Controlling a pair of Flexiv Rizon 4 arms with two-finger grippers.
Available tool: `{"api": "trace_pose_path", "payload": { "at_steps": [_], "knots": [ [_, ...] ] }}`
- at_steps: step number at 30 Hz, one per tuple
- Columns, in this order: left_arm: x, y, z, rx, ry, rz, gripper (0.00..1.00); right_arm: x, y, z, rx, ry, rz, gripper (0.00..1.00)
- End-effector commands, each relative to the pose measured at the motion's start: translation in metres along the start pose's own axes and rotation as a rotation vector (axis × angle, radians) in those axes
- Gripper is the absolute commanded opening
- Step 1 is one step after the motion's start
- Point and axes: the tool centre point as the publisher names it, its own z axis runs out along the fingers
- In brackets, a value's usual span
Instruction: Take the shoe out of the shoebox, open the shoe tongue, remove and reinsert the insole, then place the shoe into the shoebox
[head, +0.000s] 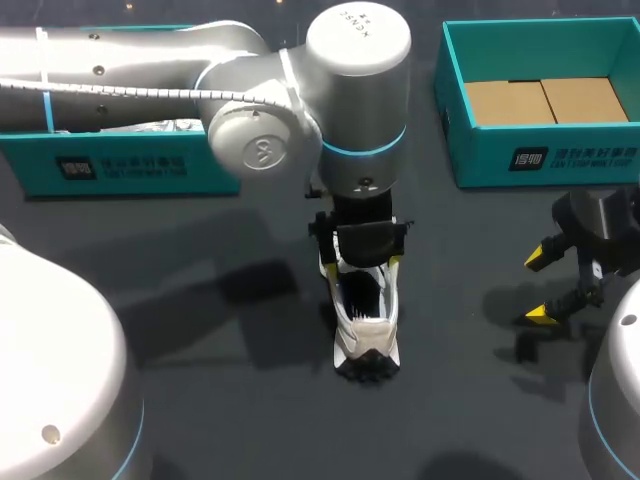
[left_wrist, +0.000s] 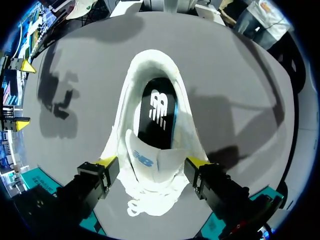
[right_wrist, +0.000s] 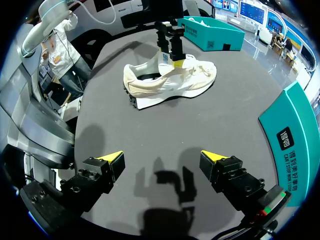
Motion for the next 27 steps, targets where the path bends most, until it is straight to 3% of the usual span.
{"api": "trace_pose_path", "payload": {
  "at_steps": [1,5,13,19,27],
  "knots": [
    [0.001,0.012,-0.003,0.012,-0.001,-0.013,0.82,0.002,0.0,-0.001,0.002,-0.003,0.001,1.0],
    [0.003,0.022,-0.005,0.022,-0.006,-0.029,0.78,0.002,0.0,-0.001,0.002,-0.003,0.001,1.0],
    [0.004,0.038,-0.019,0.016,-0.027,-0.055,0.49,0.002,0.0,-0.001,0.002,-0.003,0.001,1.0],
    [0.004,0.043,-0.029,0.028,-0.055,-0.054,0.36,0.002,0.0,-0.001,0.002,-0.003,0.001,1.0],
    [0.005,0.032,-0.028,0.083,-0.082,-0.047,0.33,0.002,0.0,-0.001,0.002,-0.003,0.001,1.0]
  ]
}}
